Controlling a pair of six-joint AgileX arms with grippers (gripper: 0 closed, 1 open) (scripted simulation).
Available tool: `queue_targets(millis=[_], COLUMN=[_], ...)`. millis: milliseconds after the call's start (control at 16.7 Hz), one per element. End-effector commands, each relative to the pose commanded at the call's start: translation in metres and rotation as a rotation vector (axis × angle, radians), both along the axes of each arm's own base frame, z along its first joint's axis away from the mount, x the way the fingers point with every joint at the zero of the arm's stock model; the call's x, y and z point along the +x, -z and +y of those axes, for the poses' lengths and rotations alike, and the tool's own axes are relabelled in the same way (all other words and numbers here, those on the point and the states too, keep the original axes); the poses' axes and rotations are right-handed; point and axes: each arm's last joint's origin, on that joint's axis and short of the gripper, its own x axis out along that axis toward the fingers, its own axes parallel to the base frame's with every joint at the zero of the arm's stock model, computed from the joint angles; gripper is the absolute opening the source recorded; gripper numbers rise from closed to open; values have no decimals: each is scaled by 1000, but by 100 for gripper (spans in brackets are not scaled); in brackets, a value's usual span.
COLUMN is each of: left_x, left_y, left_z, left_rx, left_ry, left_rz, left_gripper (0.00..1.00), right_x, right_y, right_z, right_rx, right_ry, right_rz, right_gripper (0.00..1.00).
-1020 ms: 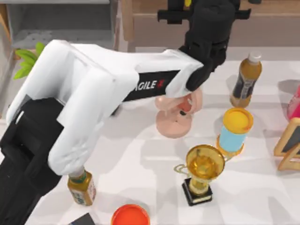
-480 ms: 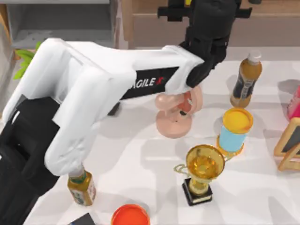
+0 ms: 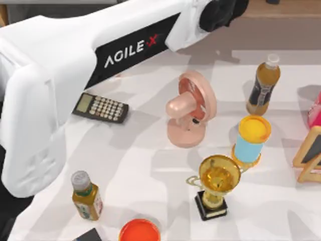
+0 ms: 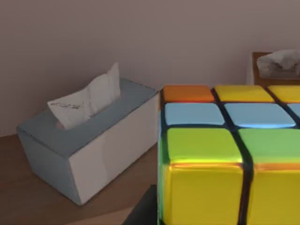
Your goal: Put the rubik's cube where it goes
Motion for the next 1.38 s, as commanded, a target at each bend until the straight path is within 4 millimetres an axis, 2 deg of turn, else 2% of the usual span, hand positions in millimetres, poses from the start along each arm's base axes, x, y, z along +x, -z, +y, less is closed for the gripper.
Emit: queue_targets(millis=[180, 420, 540, 660, 840, 1020, 1200, 1380], left_x=[-12, -30, -34, -28, -7, 21, 45, 61], left_y=[-47, -100, -117, -124, -116, -91, -54, -6], left_z=[29, 89, 126, 166, 234, 310, 386, 455], left_rx=[71, 149, 180, 208, 243, 259, 251, 223], left_ry=[63, 99, 86, 42, -65, -179, -265, -309], left_rz=[143, 341, 438, 534, 693, 859, 1016, 1158], left_gripper=[0, 0, 0, 0, 0, 0, 0, 0], right_x=[0, 0, 0, 0, 0, 0, 0, 0], right_y=[0, 0, 0, 0, 0, 0, 0, 0], right_z=[0, 0, 0, 0, 0, 0, 0, 0], right_rx=[0, 0, 0, 0, 0, 0, 0, 0], right_ry=[0, 0, 0, 0, 0, 0, 0, 0], right_rz=[0, 0, 0, 0, 0, 0, 0, 0], right_gripper=[100, 100, 100, 100, 100, 100, 100, 100])
